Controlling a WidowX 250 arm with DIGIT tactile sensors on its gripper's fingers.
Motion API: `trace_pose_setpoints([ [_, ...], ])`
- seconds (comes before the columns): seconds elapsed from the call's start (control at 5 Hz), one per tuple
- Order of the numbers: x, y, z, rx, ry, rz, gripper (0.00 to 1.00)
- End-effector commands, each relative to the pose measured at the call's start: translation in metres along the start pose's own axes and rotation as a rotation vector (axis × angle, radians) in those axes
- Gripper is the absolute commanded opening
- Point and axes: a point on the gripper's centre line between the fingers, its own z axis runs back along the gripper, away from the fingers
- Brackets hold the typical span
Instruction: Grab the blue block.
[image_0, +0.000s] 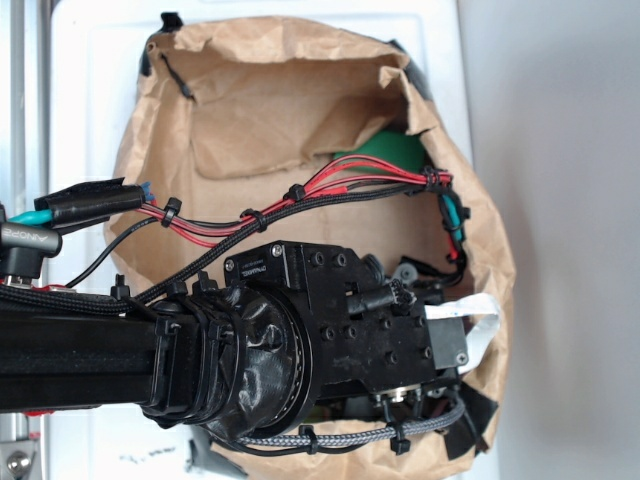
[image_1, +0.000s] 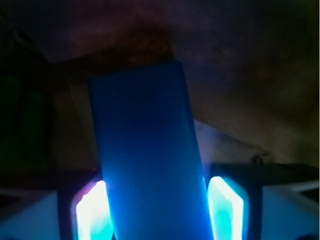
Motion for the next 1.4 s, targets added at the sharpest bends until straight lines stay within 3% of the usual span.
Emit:
trace_pose_setpoints([
  [0.0, -0.001, 0.02, 0.039, 0.028, -0.024, 0.112, 0.0],
  [0.2, -0.02, 0.049, 0.061, 0.061, -0.004, 0.197, 0.0],
  [0.6, -0.028, 0.072, 0.092, 0.166, -0.055, 0.261, 0.0],
  [1.0, -0.032, 0.072, 0.134, 0.146, -0.026, 0.359, 0.0],
  [1.2, -0.036, 0.06, 0.148, 0.236, -0.012, 0.372, 0.0],
])
